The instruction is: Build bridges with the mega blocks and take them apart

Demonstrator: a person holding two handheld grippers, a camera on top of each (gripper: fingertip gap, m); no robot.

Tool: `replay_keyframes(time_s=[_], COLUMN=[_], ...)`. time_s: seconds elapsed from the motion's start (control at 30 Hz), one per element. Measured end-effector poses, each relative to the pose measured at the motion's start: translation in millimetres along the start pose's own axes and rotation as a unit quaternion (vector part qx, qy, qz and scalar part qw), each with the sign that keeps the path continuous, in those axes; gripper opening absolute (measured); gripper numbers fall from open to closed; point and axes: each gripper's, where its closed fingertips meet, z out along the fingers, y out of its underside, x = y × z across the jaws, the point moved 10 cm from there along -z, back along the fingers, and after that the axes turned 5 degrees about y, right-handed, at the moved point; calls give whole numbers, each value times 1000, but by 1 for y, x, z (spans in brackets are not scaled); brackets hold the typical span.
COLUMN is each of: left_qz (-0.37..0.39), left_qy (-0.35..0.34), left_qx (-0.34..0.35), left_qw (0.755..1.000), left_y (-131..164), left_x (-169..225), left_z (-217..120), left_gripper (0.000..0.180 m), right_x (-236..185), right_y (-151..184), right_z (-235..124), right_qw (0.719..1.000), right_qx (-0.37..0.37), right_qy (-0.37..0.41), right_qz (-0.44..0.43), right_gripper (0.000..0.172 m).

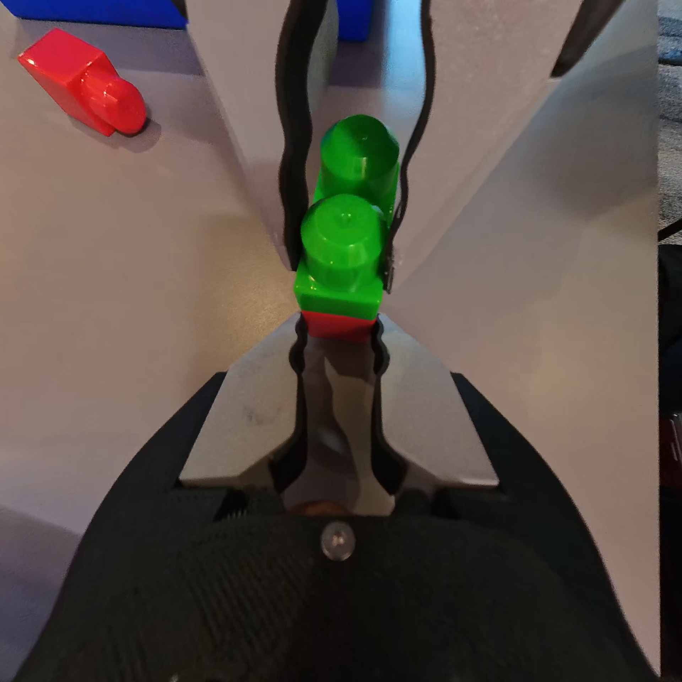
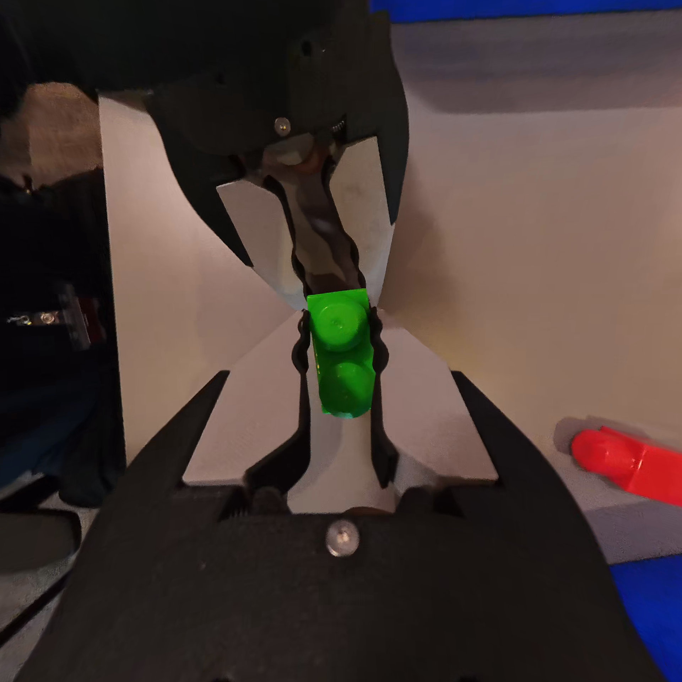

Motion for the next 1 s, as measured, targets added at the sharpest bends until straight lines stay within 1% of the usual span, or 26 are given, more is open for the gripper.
replay_keyframes(time_s=[0.07, 0.17, 0.23, 0.27, 0.33, 0.4, 0.47, 0.53, 0.6, 0.67, 0.7, 0.77, 0.87, 1.0], left_qz=[1, 1, 3, -2, -23, -35, -37, -38, -39, -46, -48, -50, -53, -72], left_qy=[1, 0, -6, -7, 1, 1, 3, 6, 27, 37, 36, 45, 41, 48], left_qx=[0, 0, 5, 19, 53, 72, 76, 84, 105, 115, 117, 127, 131, 139], left_qw=[1000, 1000, 1000, 1000, 998, 997, 996, 996, 993, 992, 991, 990, 989, 987], left_y=[0, 0, 0, -1, -1, 0, 0, -1, -3, -4, -4, -5, -4, -5], left_x=[0, 0, 0, -1, -4, -6, -7, -7, -5, -4, -5, -3, -3, -6], left_z=[0, 0, -1, -3, -11, -15, -16, -17, -18, -19, -19, -20, -21, -20], left_gripper=[32, 32, 33, 33, 33, 33, 33, 33, 33, 33, 33, 33, 34, 34], right_x=[-3, -3, -4, -4, -1, 6, 11, 13, 14, 13, 12, 10, 12, 15], right_y=[-1, -2, -2, -1, 3, 14, 29, 43, 51, 52, 51, 48, 46, 53], right_z=[0, 1, -1, -5, -16, -29, -36, -37, -30, -20, -16, -10, -7, -5], right_qw=[1000, 1000, 999, 998, 993, 981, 964, 951, 941, 937, 936, 937, 936, 928], right_qx=[-2, -6, 3, 24, 98, 181, 243, 284, 308, 316, 317, 319, 324, 336], right_qy=[15, 16, 27, 41, 64, 61, 51, 29, 1, -42, -58, -58, -64, -78], right_qz=[-6, -13, -37, -42, -15, 39, 91, 122, 141, 146, 142, 126, 125, 140], right_gripper=[29, 30, 30, 30, 40, 44, 52, 53, 57, 66, 63, 39, 37, 35])
